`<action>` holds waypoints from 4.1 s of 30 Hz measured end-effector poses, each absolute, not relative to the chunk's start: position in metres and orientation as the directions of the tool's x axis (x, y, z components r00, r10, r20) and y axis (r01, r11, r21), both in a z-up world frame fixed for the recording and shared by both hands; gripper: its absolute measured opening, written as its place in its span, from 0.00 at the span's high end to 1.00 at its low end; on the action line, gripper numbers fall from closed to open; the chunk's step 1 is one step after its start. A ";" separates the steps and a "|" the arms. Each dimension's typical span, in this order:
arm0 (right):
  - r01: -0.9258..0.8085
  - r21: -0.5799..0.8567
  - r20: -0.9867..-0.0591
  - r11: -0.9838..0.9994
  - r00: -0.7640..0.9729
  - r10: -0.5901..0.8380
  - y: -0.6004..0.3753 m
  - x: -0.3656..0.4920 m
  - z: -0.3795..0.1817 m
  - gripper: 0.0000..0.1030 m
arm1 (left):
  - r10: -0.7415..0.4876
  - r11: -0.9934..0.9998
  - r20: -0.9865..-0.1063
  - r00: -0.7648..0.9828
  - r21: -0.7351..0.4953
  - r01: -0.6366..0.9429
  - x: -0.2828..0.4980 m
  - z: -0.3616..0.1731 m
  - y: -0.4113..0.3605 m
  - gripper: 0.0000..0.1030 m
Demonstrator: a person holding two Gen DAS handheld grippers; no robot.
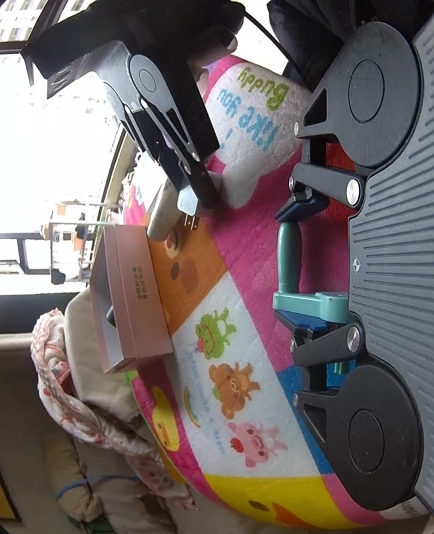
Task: Organize rigid objects
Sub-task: 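Grasp the small white plug with the right tool while the left tool holds the clip, then lower the teal clip and white plug into the pink box and open both tools, then move the right tool toward the white USB-C box, then grasp the white USB-C box with the left tool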
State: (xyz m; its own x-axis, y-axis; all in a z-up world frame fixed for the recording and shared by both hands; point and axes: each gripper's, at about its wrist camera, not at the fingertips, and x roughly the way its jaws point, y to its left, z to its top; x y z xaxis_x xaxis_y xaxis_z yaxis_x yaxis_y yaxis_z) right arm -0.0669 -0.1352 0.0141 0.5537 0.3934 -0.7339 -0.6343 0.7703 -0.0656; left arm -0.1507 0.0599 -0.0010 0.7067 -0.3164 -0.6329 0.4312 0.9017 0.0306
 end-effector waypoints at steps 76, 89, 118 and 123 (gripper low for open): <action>-0.417 0.055 -0.667 0.907 0.661 0.344 -0.169 -0.037 -0.005 0.20 | -0.253 0.967 -0.654 0.713 -0.182 0.176 -0.039 0.011 0.047 0.43; -0.450 -0.003 -0.668 0.893 0.665 0.334 -0.159 -0.048 -0.004 0.20 | -0.255 0.967 -0.607 0.753 -0.182 0.180 -0.050 0.027 0.054 0.45; 0.091 0.281 -0.606 0.956 0.789 0.103 -0.294 -0.026 -0.013 0.11 | -0.266 0.935 -0.611 0.746 0.024 0.353 -0.033 0.013 -0.069 0.41; 0.085 0.312 -0.595 0.946 0.794 0.124 -0.298 -0.029 -0.014 0.11 | -0.255 0.911 -0.629 0.734 0.099 0.401 -0.034 0.006 -0.085 0.20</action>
State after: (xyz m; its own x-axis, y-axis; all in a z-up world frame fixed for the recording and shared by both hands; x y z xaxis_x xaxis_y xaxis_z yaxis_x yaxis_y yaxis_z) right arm -0.0291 -0.2981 -0.0140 0.7943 0.1245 -0.5946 0.0853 0.9462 0.3120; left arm -0.0338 -0.0850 0.0063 0.7344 -0.2547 -0.6291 0.4009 0.9107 0.0993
